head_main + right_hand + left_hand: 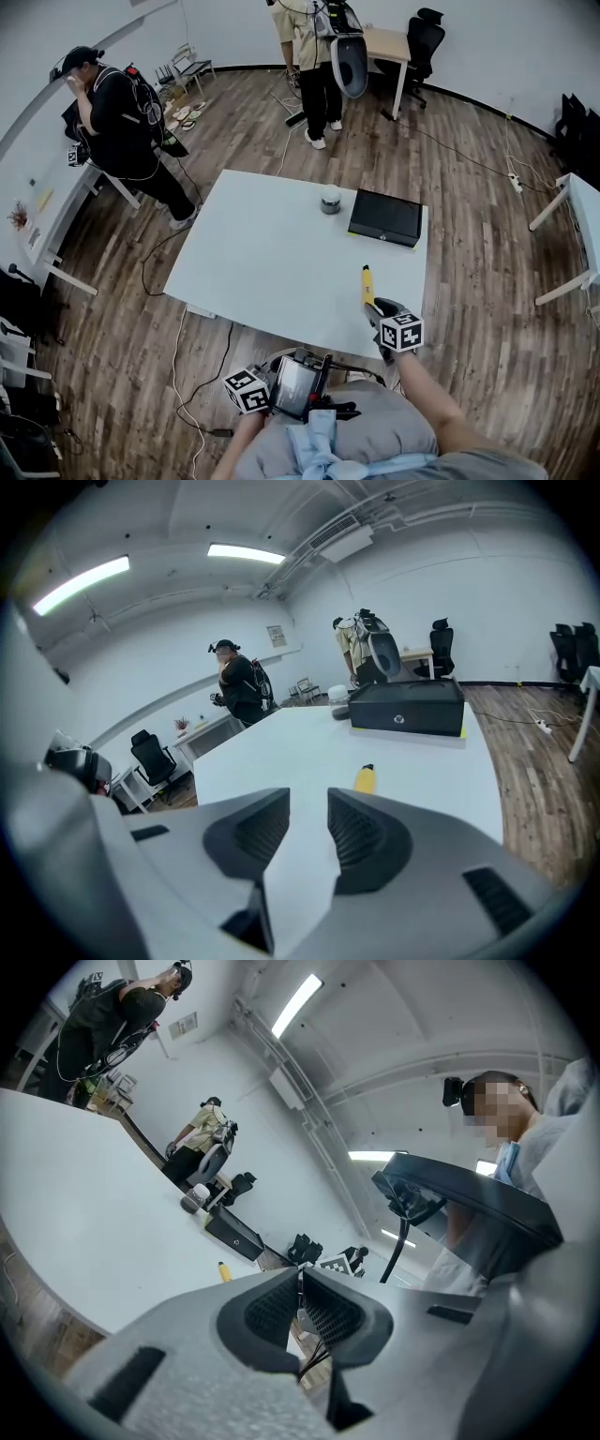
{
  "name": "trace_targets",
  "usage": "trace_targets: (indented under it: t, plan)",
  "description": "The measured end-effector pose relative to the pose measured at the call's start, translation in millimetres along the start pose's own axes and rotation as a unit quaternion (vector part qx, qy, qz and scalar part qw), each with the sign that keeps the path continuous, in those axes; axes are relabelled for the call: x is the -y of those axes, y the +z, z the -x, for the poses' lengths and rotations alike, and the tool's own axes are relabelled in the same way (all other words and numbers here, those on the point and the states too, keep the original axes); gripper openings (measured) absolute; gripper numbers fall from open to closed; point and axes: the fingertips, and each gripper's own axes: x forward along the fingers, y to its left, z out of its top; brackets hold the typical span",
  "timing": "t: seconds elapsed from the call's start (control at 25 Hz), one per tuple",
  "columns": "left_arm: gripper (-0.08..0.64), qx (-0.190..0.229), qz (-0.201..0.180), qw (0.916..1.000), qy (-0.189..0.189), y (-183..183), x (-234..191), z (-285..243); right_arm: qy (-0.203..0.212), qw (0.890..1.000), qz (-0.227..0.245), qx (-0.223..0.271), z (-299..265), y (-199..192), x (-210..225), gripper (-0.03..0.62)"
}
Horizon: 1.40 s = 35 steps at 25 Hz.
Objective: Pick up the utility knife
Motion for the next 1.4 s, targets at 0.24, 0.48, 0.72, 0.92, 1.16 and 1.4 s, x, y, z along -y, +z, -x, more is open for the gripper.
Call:
trace_targets:
  t: [0.24,0.48,0.72,0.92,1.16,1.4]
  plan:
    - [0.018,-0.003,0.001,1.0,-0.001,4,-3,-6,-0.004,1.0,-0.003,-0.004,-8,2,5,0.129]
    - [0.019,-0.011,-0.002,0.9999,-0.003,1,-4,-5,-0.01,1.0,-0.008,-0.011,-13,2,8,0.138]
    - [0.018,-0.013,0.003,0.9999,-0.004,12,8,-11,-0.014,1.0,-0.013,-0.018,-22,1,13,0.143]
    - [0.019,-0.018,0.005,0.9998,-0.003,13,13,-12,-0.019,0.999,-0.015,-0.031,-28,-4,16,0.147]
    - [0.018,-0.025,0.001,0.9997,-0.001,2,6,-13,-0.033,0.998,-0.015,-0.053,-35,-8,30,0.149]
    - [0.019,-0.026,0.007,0.9996,0.004,0,10,-17,-0.052,0.996,-0.025,-0.075,-43,-16,46,0.149]
